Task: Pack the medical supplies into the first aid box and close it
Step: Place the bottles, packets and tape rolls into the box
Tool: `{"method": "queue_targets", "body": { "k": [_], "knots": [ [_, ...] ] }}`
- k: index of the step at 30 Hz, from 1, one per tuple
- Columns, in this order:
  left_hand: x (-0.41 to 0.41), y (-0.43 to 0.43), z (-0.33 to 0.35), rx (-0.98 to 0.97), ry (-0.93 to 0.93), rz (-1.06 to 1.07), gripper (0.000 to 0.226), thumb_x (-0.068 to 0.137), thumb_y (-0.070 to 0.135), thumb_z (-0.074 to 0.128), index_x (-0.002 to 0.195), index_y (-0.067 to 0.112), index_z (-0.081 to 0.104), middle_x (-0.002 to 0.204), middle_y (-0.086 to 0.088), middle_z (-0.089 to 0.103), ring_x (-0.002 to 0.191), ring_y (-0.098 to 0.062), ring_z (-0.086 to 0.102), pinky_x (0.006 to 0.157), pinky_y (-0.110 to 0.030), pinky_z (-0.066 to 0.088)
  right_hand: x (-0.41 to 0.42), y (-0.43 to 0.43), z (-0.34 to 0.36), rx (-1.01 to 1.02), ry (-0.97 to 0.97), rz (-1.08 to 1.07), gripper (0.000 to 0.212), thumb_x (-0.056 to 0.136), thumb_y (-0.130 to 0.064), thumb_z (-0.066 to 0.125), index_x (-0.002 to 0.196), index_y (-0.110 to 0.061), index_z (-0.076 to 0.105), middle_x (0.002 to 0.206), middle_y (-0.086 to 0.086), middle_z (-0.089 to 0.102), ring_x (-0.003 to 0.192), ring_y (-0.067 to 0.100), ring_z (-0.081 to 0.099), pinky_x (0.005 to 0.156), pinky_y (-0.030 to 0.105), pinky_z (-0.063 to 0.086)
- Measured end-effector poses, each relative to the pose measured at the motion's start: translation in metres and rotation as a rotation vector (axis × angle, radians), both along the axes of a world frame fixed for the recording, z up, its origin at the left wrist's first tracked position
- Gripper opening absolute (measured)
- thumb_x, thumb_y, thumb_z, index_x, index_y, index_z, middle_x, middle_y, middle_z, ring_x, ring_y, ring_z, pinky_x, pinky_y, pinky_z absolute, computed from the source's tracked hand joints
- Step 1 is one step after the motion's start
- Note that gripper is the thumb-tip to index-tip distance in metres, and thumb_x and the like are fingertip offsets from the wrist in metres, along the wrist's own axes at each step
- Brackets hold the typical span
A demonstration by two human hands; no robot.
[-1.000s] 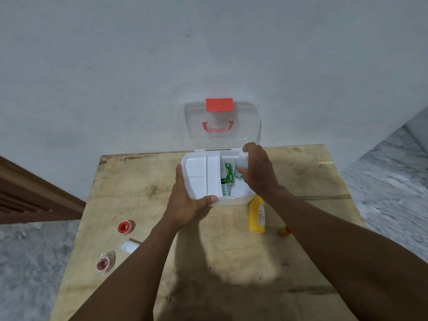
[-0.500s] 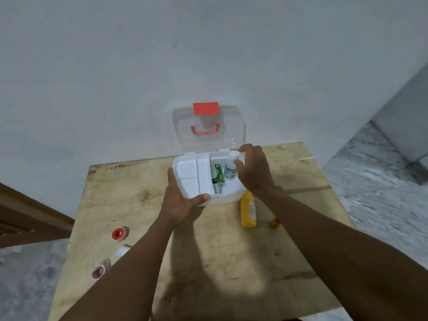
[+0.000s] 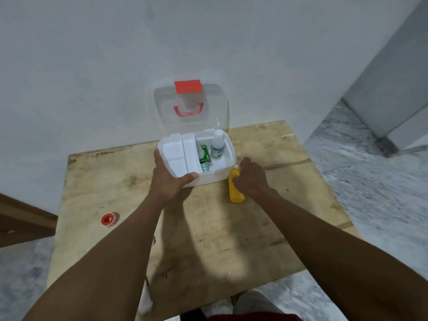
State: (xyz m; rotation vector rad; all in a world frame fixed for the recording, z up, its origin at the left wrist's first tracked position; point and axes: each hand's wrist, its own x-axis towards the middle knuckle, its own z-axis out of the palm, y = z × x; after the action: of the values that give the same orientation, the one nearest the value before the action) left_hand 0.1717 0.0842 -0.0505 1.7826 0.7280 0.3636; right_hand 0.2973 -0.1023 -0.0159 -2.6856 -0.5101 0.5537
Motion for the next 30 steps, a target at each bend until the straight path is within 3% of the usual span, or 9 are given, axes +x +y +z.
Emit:
{"method": "queue_targets", "body": {
  "k": [2, 7, 13, 17, 20, 23, 26, 30],
  "knots": [
    [-0.001, 0.001, 0.003, -0.021, 0.005, -0.007, 0.118, 0.049, 0.048, 0.088, 0.142, 0.024, 0.02, 0.122, 0.012, 0.051, 0.118, -0.018, 0.052, 0.099, -0.049, 0.05, 0.004, 0.001, -0.005, -0.049, 0.059, 0.031, 0.059, 0.088, -0.019, 0.063, 0.136, -0.002, 0.033, 0.13, 0.023, 0.049, 0.122, 0.038, 0.05, 0.093, 0.037, 0.042],
    [-0.002, -0.001, 0.004, -0.053, 0.002, 0.016, 0.11, 0.051, 0.044, 0.09, 0.14, 0.028, 0.026, 0.125, 0.015, 0.053, 0.117, -0.012, 0.054, 0.097, -0.048, 0.052, 0.019, 0.008, -0.018, -0.083, 0.155, 0.098, 0.082, 0.084, -0.024, 0.07, 0.147, -0.007, 0.02, 0.131, 0.021, 0.053, 0.121, 0.038, 0.053, 0.09, 0.038, 0.045],
    [-0.002, -0.002, 0.005, -0.035, 0.012, 0.042, 0.108, 0.053, 0.044, 0.092, 0.14, 0.033, 0.028, 0.13, 0.011, 0.051, 0.122, -0.015, 0.051, 0.097, -0.049, 0.051, 0.028, 0.013, -0.025, -0.045, 0.223, 0.114, 0.065, 0.078, -0.018, 0.074, 0.13, -0.008, 0.037, 0.121, 0.015, 0.059, 0.115, 0.035, 0.057, 0.087, 0.037, 0.047],
    [-0.003, -0.002, 0.003, -0.026, 0.019, 0.041, 0.107, 0.055, 0.041, 0.092, 0.14, 0.033, 0.027, 0.13, 0.01, 0.051, 0.121, -0.016, 0.052, 0.095, -0.049, 0.052, 0.016, 0.004, -0.021, -0.035, 0.276, 0.095, 0.066, 0.073, -0.018, 0.076, 0.124, -0.01, 0.035, 0.103, 0.012, 0.055, 0.104, 0.035, 0.06, 0.077, 0.038, 0.05],
    [-0.002, -0.003, 0.002, -0.013, 0.006, 0.039, 0.105, 0.057, 0.037, 0.091, 0.14, 0.032, 0.027, 0.13, 0.011, 0.051, 0.119, -0.017, 0.052, 0.094, -0.043, 0.052, -0.001, -0.005, -0.012, -0.011, 0.367, 0.129, 0.073, 0.067, -0.017, 0.082, 0.124, -0.015, 0.035, 0.108, 0.009, 0.054, 0.097, 0.033, 0.063, 0.072, 0.043, 0.057],
    [-0.003, -0.004, 0.003, -0.001, -0.006, 0.039, 0.105, 0.057, 0.036, 0.09, 0.14, 0.029, 0.027, 0.126, 0.013, 0.051, 0.116, -0.015, 0.052, 0.094, -0.041, 0.051, -0.017, -0.01, 0.008, 0.085, 0.514, 0.121, 0.069, 0.065, -0.014, 0.085, 0.117, -0.022, 0.039, 0.108, 0.007, 0.054, 0.081, 0.029, 0.065, 0.064, 0.045, 0.061],
    [-0.003, -0.005, 0.002, 0.013, 0.006, 0.046, 0.107, 0.061, 0.032, 0.092, 0.143, 0.028, 0.023, 0.125, 0.013, 0.05, 0.115, -0.017, 0.051, 0.095, -0.042, 0.049, -0.024, -0.008, 0.039, 0.195, 0.605, 0.084, 0.066, 0.067, -0.01, 0.085, 0.113, -0.026, 0.04, 0.104, 0.013, 0.058, 0.073, 0.029, 0.067, 0.065, 0.048, 0.062],
    [-0.003, -0.003, 0.002, 0.016, 0.014, 0.047, 0.109, 0.063, 0.031, 0.092, 0.145, 0.028, 0.021, 0.128, 0.009, 0.049, 0.116, -0.019, 0.05, 0.098, -0.046, 0.048, -0.019, -0.004, 0.076, 0.436, 0.562, 0.047, 0.067, 0.068, -0.007, 0.085, 0.114, -0.026, 0.041, 0.103, 0.016, 0.062, 0.073, 0.028, 0.068, 0.064, 0.044, 0.062]
  ]
}}
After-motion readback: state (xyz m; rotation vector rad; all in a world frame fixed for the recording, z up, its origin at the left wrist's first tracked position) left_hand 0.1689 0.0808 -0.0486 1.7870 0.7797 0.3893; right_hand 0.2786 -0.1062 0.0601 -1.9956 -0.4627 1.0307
